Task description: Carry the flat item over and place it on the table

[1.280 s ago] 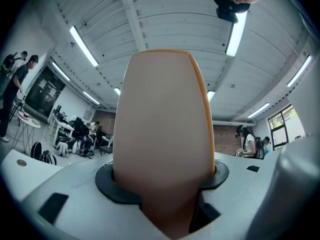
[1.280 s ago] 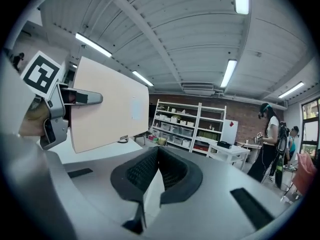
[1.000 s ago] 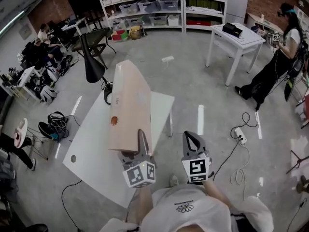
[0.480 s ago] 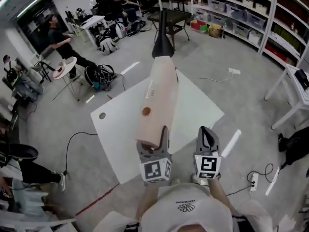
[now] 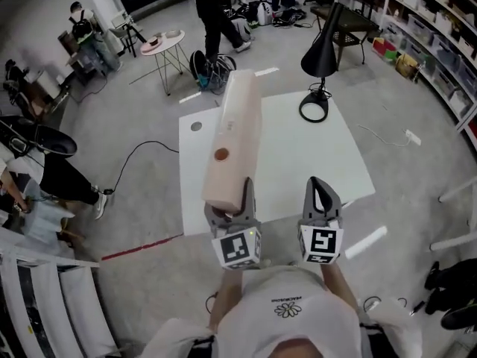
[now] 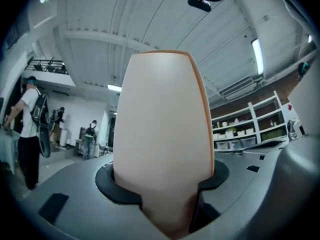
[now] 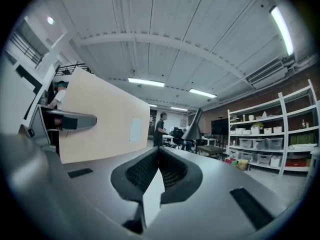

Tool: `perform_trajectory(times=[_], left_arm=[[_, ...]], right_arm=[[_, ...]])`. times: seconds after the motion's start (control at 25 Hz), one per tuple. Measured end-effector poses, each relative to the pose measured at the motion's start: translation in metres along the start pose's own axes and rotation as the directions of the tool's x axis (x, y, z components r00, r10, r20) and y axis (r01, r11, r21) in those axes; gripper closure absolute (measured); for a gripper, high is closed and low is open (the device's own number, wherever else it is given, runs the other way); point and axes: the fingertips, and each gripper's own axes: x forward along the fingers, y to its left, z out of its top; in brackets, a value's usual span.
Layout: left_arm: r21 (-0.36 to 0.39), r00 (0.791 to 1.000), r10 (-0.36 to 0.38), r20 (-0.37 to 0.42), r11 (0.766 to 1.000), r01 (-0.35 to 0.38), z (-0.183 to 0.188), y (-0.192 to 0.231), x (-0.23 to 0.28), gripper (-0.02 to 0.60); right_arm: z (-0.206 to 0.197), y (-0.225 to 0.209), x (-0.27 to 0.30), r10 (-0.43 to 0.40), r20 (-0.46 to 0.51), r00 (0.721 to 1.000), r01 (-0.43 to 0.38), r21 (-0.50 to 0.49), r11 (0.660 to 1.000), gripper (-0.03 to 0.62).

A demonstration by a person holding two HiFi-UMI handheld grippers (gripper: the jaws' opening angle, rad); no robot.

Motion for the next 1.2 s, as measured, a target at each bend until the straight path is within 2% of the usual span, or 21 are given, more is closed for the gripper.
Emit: perform_trajectory(times=[0.16, 0.28, 0.4, 1.0, 1.2], left_arm=[[0.036, 0.993, 0.116, -0.037, 0.993, -0.114, -0.01, 0.015, -0.015, 0.287], [0.1, 0.984, 0.168, -0.064, 0.982, -0.161, -0.015, 0.022, -0.02, 0.287], [0.121, 0.976, 0.202, -0.075, 0.974, -0.192, -0.016, 0.025, -0.02, 0.285], [0.089, 0.975, 0.198, -0.098, 0.978, -0.189, -0.025, 0.036, -0.002, 0.29], [0.138, 0.975, 0.189, -0.114, 0.975, -0.173, -0.026, 0.053, 0.02, 0.29]], right_arm=[[0.002, 0.015, 0.007, 0.093, 0.03, 0.995, -0.092, -0.012, 0.996, 0.582], [-0.001, 0.02, 0.012, 0.128, 0.025, 0.991, -0.128, 0.007, 0.992, 0.582], [0.0, 0.02, 0.017, 0.145, 0.029, 0.989, -0.145, 0.015, 0.989, 0.582], [-0.007, 0.018, 0.022, 0.117, 0.007, 0.993, -0.117, 0.027, 0.993, 0.582], [-0.005, 0.02, 0.021, 0.094, -0.002, 0.996, -0.094, 0.011, 0.995, 0.582]])
